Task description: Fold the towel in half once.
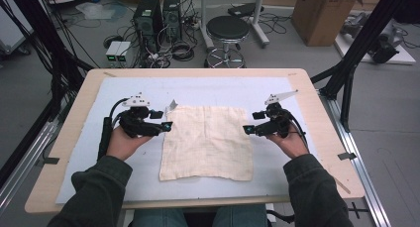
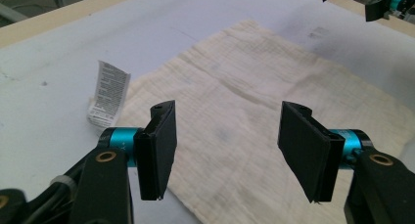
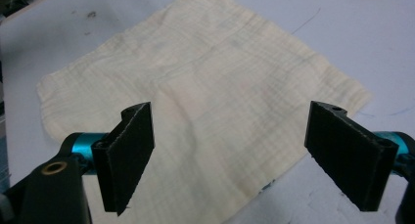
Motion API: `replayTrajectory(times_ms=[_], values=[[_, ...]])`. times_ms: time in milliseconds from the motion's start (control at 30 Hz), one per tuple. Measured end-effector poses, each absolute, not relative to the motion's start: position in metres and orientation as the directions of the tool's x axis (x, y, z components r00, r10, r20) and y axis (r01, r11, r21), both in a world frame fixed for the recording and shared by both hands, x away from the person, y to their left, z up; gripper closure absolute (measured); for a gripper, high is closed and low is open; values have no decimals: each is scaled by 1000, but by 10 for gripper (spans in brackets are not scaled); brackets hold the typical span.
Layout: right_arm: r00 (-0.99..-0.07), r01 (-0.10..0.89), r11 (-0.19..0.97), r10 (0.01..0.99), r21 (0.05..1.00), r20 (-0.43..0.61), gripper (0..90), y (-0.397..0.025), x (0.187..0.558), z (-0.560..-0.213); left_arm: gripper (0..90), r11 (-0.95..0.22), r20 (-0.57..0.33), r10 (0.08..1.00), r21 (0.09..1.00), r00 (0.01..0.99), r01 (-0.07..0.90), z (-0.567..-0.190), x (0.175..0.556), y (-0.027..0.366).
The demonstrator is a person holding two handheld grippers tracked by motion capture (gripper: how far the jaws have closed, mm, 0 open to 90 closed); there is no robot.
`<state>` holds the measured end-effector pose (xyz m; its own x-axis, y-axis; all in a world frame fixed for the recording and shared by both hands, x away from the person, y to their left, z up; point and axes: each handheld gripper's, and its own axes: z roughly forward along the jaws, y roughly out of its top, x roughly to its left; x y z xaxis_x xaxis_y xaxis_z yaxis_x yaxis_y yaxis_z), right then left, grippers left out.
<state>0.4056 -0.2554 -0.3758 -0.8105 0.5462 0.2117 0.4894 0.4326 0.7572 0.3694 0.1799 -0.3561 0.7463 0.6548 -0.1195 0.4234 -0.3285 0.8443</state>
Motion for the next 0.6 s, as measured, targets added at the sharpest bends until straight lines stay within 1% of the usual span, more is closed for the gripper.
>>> replayTrajectory(times_ms=[33,100,267,367,600], values=[[-808,489,443,555,752,199,174,-254,411,-373,399,-311,-138,663,843,736,439,-355,377,182],[-807,494,436,552,752,211,174,-253,417,-370,397,-303,-148,670,840,728,450,-354,383,184],[-798,498,426,566,756,206,174,-253,427,-365,397,-305,-143,676,838,723,451,-353,391,182],[-784,510,416,586,753,207,179,-254,432,-366,403,-302,-130,685,845,717,442,-354,394,179],[-757,527,385,617,758,214,204,-257,446,-374,412,-285,-145,715,833,684,474,-363,409,178]])
